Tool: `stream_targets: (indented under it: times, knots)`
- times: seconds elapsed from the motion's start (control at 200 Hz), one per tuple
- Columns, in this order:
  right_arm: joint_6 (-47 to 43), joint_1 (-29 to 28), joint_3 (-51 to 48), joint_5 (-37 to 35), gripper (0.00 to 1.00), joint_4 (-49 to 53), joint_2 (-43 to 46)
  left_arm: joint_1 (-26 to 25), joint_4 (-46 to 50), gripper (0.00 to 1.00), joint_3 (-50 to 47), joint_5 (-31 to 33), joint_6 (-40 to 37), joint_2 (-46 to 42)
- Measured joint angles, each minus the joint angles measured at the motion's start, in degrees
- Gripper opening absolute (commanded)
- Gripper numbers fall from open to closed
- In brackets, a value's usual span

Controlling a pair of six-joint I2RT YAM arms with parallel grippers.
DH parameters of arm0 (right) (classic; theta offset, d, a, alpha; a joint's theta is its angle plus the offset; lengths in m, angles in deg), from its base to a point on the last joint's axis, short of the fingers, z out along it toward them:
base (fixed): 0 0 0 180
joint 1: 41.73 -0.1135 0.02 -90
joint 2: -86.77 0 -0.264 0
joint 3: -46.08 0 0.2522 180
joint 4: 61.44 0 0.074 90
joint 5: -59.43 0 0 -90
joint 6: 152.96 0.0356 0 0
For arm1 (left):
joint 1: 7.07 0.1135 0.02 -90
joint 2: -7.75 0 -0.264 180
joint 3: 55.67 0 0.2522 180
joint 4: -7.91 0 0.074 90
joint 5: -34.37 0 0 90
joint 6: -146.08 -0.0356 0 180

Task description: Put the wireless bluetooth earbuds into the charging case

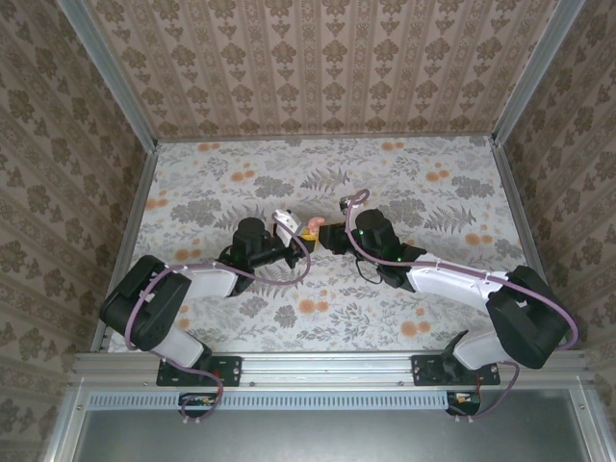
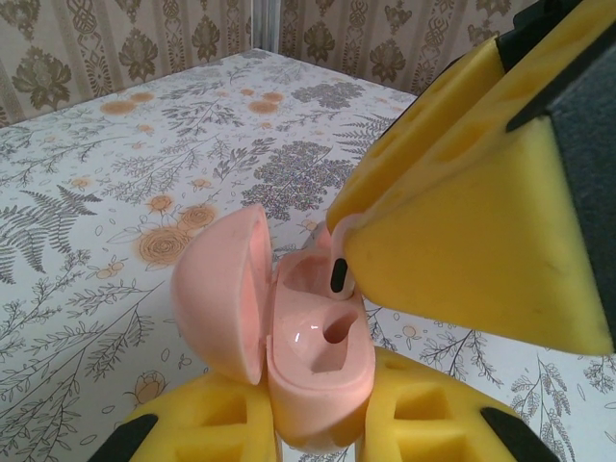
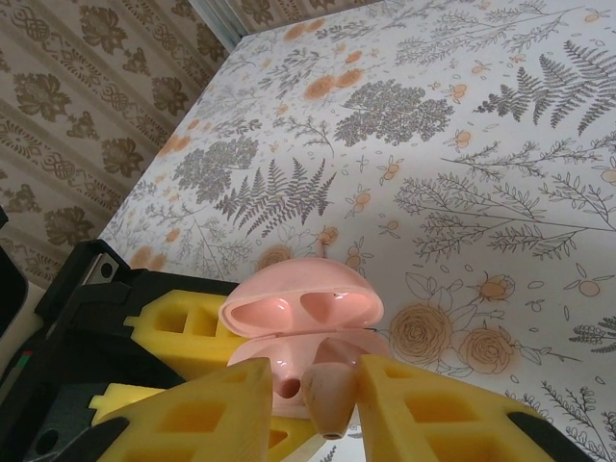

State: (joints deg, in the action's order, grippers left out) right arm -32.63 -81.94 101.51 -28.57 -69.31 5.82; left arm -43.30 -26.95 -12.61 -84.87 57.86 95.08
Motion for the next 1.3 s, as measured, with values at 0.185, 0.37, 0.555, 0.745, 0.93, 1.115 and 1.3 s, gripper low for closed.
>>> stream_targets:
  times: [0.185,0.37,0.555,0.745,0.93,1.115,1.3]
  knots:
    - [0.0,-0.2,0.3,0.2,0.33,0.0,0.0,0.3,0.0,0.11,0.0,-0.4,0.0,-0.2]
    - [0.0,-0.2,0.4,0.2,0.39,0.0,0.2,0.3,0.3,0.11,0.0,-0.6,0.0,-0.5]
    - [0.0,-0.3,0.4,0.3,0.45,0.0,0.4,0.3,0.3,0.11,0.0,-0.7,0.0,-0.5]
    - [0.0,-0.3,0.4,0.3,0.48,0.2,2.0,0.3,0.2,0.11,0.0,-1.7,0.0,-1.6]
    - [-0.1,-0.3,0.4,0.3,0.52,0.6,2.5,0.3,0.2,0.11,0.0,-2.2,0.0,-1.9]
    - [-0.2,-0.3,0.4,0.3,0.55,1.0,2.8,0.3,0.2,0.11,0.0,-2.5,0.0,-2.0]
    - [-0.2,-0.3,0.4,0.3,0.58,1.1,3.4,0.3,0.2,0.11,0.0,-2.5,0.0,-2.2]
